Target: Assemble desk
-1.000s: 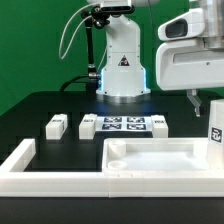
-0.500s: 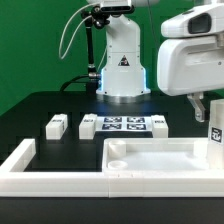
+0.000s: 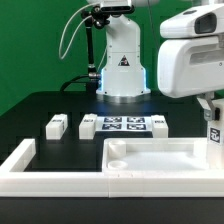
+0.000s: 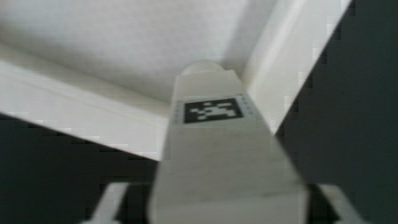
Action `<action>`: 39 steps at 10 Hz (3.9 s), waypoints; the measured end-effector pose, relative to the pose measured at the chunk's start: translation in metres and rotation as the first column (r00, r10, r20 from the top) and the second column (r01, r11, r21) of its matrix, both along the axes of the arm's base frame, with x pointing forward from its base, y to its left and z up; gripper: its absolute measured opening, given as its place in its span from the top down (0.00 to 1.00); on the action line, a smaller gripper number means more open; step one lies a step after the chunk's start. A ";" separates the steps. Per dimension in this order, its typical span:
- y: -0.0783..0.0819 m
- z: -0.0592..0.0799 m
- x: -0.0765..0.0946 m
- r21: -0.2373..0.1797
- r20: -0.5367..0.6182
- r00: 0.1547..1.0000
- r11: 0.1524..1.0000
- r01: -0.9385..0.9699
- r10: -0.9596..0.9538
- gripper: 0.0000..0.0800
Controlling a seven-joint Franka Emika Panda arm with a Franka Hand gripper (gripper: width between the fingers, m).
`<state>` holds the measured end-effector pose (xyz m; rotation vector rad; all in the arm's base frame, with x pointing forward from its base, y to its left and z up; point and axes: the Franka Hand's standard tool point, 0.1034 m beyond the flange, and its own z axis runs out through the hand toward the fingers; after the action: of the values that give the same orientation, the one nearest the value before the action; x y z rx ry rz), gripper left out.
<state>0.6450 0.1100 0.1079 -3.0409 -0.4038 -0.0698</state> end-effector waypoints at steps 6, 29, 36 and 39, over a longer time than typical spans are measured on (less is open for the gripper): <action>-0.003 0.002 0.001 -0.002 -0.069 0.759 0.761 0.649 -0.648 0.64; 0.007 -0.001 -0.010 0.044 0.019 0.981 0.981 0.190 -0.191 0.45; -0.011 -0.002 -0.007 0.014 -0.023 0.779 0.779 0.626 -0.626 0.63; -0.018 -0.002 -0.008 0.005 -0.025 0.733 0.733 0.680 -0.680 0.63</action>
Offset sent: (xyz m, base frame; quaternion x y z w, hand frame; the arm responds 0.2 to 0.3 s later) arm 0.0137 -0.0006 0.0071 0.0205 0.0020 0.3007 0.9535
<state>0.6375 0.0922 0.1058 -2.9831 0.7374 -0.0759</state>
